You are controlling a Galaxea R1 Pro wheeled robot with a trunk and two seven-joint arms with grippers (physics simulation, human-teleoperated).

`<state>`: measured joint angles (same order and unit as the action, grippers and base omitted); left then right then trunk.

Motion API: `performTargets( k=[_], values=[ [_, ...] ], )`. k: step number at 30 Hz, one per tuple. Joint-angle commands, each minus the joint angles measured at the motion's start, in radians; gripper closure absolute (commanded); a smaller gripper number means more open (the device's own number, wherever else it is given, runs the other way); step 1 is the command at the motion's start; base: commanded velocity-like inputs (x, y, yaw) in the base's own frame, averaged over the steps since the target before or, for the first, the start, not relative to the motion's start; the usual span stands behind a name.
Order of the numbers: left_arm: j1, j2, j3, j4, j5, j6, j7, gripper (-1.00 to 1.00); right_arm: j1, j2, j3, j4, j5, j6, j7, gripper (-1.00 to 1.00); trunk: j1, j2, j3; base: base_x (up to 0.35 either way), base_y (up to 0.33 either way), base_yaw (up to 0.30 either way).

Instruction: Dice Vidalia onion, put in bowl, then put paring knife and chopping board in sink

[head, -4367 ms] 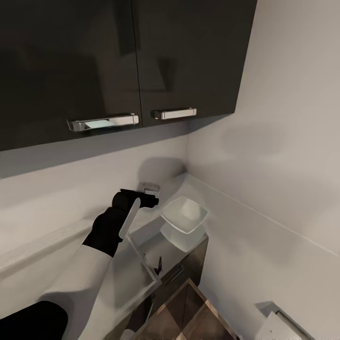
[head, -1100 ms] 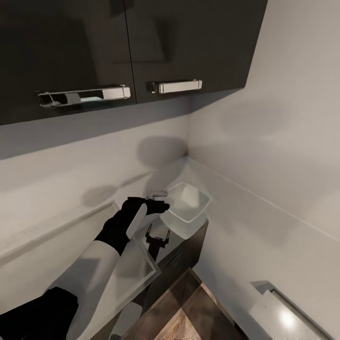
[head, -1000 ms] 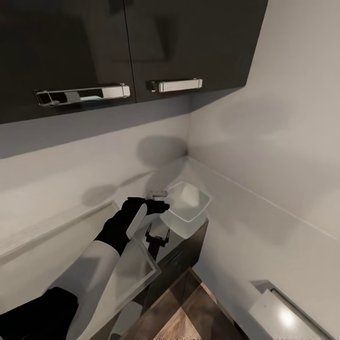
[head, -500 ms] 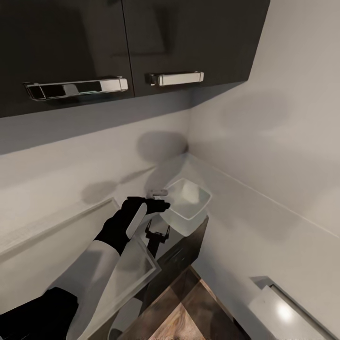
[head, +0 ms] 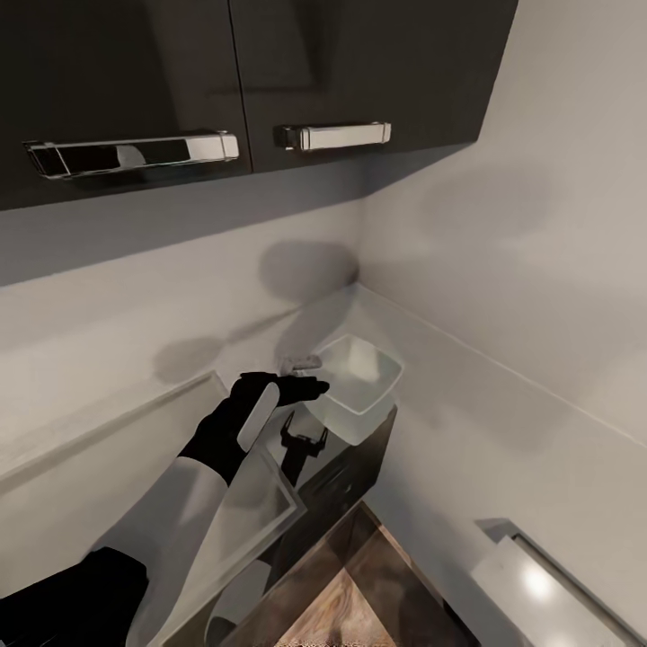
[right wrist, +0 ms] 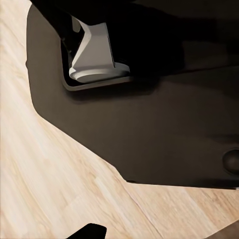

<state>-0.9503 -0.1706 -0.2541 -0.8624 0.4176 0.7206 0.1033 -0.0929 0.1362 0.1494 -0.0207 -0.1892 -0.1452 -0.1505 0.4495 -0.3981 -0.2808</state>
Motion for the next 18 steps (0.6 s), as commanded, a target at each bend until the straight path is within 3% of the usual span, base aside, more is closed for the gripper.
performTargets(
  k=[1,12,18],
  values=[
    [-0.001,0.001,-0.002,-0.001,0.011,0.003,0.01,-1.0,-0.001,0.0,0.009,0.001,-0.01,-0.004,-0.003,-1.0,0.0,-0.002,-0.003,0.0,0.0,0.0],
    [-0.001,0.0,-0.002,-0.006,0.016,0.003,0.009,-1.0,-0.001,0.0,0.009,0.001,-0.01,-0.004,-0.003,-1.0,0.0,-0.002,-0.021,0.0,0.0,0.0],
    [-0.001,0.0,-0.002,-0.056,0.017,0.005,0.009,-1.0,-0.001,0.0,0.009,0.001,-0.009,-0.005,-0.003,-1.0,0.0,-0.002,-0.031,0.0,0.0,0.0]
  ],
)
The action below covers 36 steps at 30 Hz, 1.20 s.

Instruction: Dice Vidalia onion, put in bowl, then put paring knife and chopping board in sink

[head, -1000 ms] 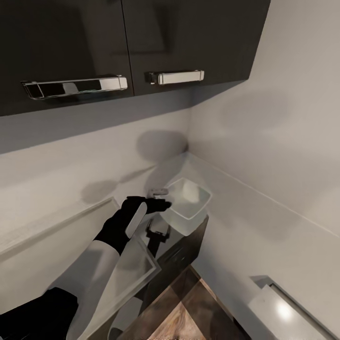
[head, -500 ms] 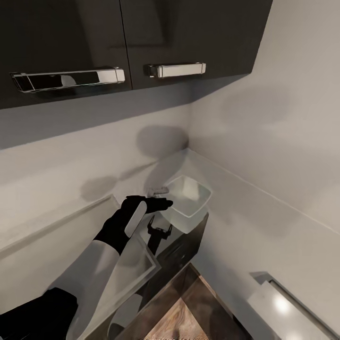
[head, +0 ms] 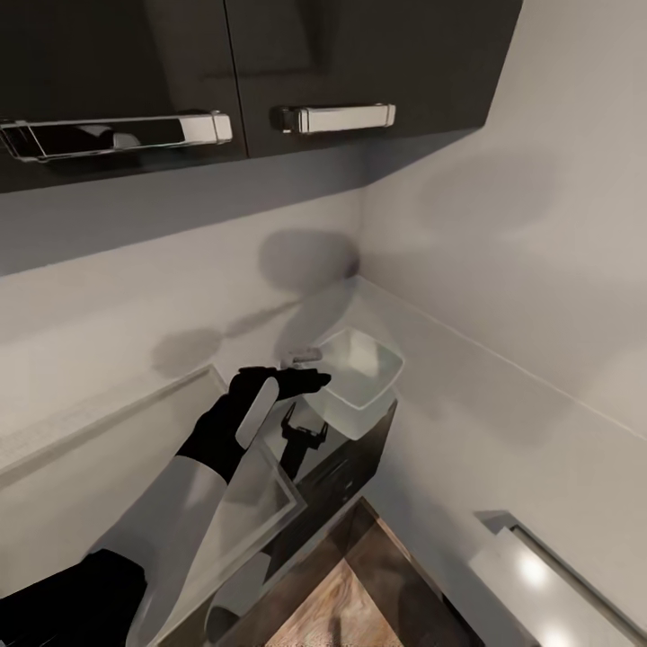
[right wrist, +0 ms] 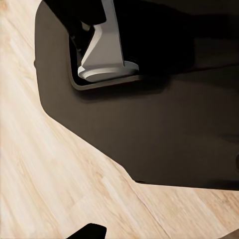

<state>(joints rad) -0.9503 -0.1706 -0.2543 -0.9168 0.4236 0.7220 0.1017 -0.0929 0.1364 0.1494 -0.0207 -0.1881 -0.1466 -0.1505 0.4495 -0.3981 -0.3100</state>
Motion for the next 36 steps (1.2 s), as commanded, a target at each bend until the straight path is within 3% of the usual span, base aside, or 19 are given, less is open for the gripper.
performTargets(
  k=[1,36],
  values=[
    [-0.001,0.0,-0.002,-0.003,0.011,0.003,0.01,-1.0,-0.001,0.0,0.009,0.001,-0.01,-0.004,-0.003,-1.0,0.0,-0.002,-0.003,0.0,0.0,0.0],
    [-0.001,0.002,-0.003,0.006,0.012,0.003,0.004,-1.0,-0.001,0.0,0.009,0.001,-0.01,-0.004,-0.003,-1.0,0.0,-0.002,-0.06,0.0,0.0,0.0]
  ],
)
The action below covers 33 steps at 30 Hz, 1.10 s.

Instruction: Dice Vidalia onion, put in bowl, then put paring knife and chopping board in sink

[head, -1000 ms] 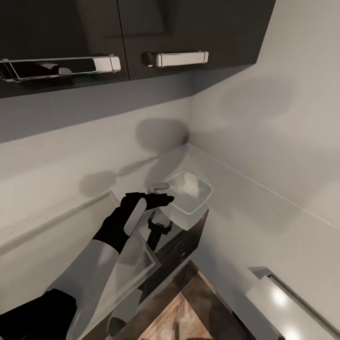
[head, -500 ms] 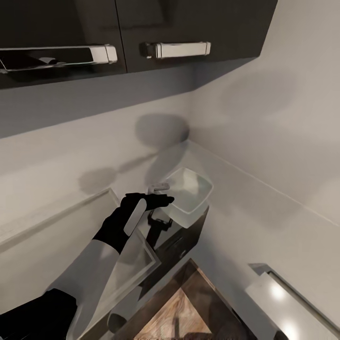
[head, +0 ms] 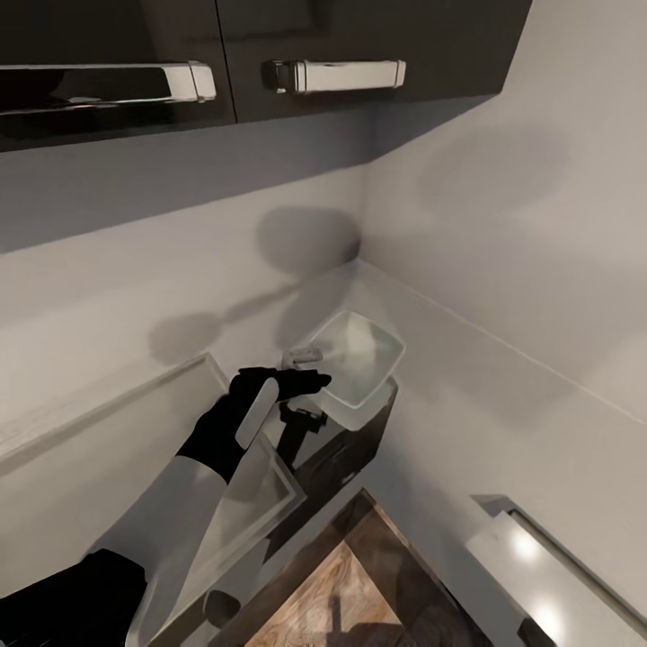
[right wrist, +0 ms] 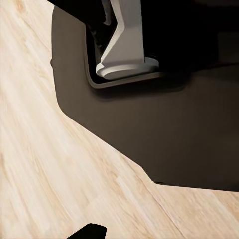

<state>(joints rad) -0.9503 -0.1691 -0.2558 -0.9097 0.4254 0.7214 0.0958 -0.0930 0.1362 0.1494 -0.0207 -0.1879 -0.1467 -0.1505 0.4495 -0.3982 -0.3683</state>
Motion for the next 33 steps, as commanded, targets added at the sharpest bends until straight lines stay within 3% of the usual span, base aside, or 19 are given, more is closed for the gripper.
performTargets(
  k=[1,4,5,21,33],
  values=[
    [-0.001,0.0,-0.002,-0.001,0.01,0.003,0.01,-1.0,-0.001,0.0,0.009,0.001,-0.01,-0.004,-0.003,-1.0,0.0,-0.002,-0.003,0.0,0.0,0.0],
    [-0.001,0.0,-0.002,-0.001,0.01,0.003,0.01,-1.0,-0.001,0.0,0.009,0.001,-0.01,-0.004,-0.003,-1.0,0.0,-0.002,-0.004,0.0,0.0,0.0],
    [-0.001,0.0,-0.002,-0.001,0.01,0.003,0.01,1.0,-0.001,0.0,0.009,0.001,-0.01,-0.004,-0.003,-1.0,0.0,-0.002,-0.004,0.0,0.0,0.0],
    [-0.001,0.003,-0.002,-0.02,0.01,-0.012,0.008,1.0,-0.001,0.0,0.009,0.001,-0.01,-0.005,-0.003,-1.0,0.0,-0.002,-0.004,0.0,0.0,0.0],
    [-0.001,0.009,-0.003,-0.146,0.009,-0.033,0.01,1.0,-0.001,-0.006,0.007,0.001,-0.01,-0.009,-0.003,-1.0,0.0,-0.002,0.005,0.0,0.0,0.0]
  ],
)
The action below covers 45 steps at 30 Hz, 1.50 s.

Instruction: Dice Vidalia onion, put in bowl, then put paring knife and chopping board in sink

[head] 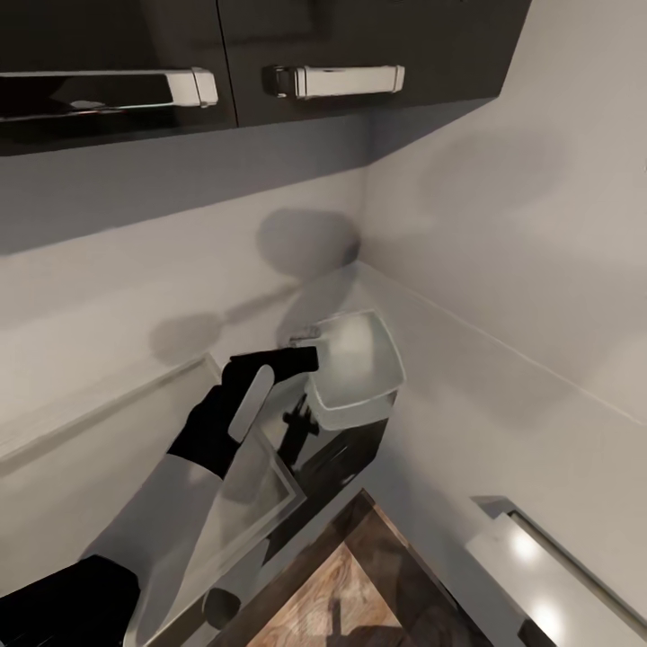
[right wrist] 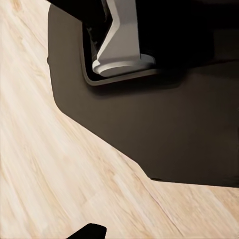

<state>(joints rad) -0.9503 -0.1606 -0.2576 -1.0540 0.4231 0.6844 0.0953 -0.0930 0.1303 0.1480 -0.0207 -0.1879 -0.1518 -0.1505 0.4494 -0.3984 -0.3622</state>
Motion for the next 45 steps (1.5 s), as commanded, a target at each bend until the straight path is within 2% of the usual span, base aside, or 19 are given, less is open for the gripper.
performTargets(
  k=[1,10,25,33,37,45],
  values=[
    [-0.001,0.001,-0.002,-0.008,0.011,0.004,0.01,1.0,-0.001,0.0,0.008,0.001,-0.01,-0.003,-0.003,-1.0,0.001,-0.002,0.0,0.0,0.0,0.0],
    [-0.001,0.003,-0.001,-0.059,0.011,0.006,0.013,1.0,-0.001,-0.001,0.008,0.001,-0.01,-0.005,-0.003,-1.0,0.001,-0.002,0.014,0.0,0.0,0.0],
    [-0.001,0.006,0.001,-0.094,0.011,0.007,0.014,1.0,-0.001,-0.006,0.008,-0.001,-0.011,-0.006,-0.003,-1.0,0.001,-0.002,0.038,-0.021,0.0,0.0],
    [-0.001,0.012,0.001,-0.116,0.011,0.007,0.015,1.0,-0.001,-0.006,0.008,-0.002,-0.012,-0.009,-0.003,-1.0,0.001,-0.002,0.051,-0.29,0.0,0.0],
    [-0.001,0.012,0.001,-0.134,0.011,0.007,0.015,1.0,-0.001,-0.006,0.008,-0.002,-0.011,-0.039,-0.004,-1.0,0.001,-0.002,0.057,-0.332,0.0,0.007],
    [-0.001,0.013,0.001,-0.147,0.011,0.009,0.015,1.0,-0.001,-0.006,0.008,-0.002,-0.01,-0.049,-0.006,-1.0,0.001,-0.002,0.068,-0.333,0.0,0.166]
  ],
)
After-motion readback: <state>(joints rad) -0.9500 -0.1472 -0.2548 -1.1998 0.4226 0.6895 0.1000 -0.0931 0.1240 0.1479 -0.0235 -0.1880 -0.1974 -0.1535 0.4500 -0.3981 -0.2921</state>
